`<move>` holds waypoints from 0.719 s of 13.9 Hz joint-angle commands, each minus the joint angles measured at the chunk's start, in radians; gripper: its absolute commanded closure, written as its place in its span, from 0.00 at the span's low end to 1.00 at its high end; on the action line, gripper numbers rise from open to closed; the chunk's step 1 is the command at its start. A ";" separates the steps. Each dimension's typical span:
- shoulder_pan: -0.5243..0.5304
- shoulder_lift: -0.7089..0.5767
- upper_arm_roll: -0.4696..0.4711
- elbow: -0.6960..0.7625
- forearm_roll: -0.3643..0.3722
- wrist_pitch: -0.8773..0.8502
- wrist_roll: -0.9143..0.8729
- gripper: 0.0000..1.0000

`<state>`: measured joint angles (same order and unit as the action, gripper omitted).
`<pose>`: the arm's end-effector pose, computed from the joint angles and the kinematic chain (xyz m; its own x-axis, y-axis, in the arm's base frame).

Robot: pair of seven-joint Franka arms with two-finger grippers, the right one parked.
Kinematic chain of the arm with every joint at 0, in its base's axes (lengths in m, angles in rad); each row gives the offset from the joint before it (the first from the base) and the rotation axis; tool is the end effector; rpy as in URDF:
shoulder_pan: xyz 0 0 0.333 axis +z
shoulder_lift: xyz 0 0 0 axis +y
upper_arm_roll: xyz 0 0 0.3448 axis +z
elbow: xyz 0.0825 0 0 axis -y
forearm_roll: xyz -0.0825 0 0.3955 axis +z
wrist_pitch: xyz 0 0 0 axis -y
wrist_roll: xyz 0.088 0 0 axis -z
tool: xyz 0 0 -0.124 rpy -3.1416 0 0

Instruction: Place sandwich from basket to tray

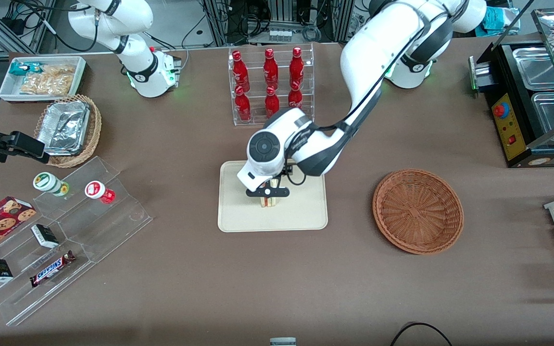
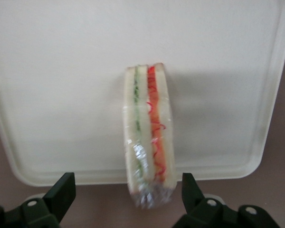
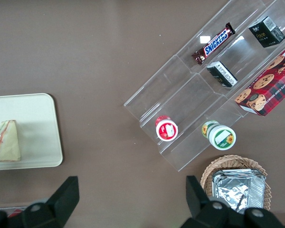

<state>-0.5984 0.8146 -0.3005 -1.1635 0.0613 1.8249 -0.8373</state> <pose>0.5343 -0.5574 0.3098 0.9795 -0.0054 -0.2015 -0.0025 -0.9999 0.0147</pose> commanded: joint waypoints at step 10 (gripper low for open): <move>0.601 -0.586 0.008 -0.470 0.000 -0.255 0.512 0.00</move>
<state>-0.0802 0.3541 -0.2808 -1.5537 0.0693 1.6299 -0.3843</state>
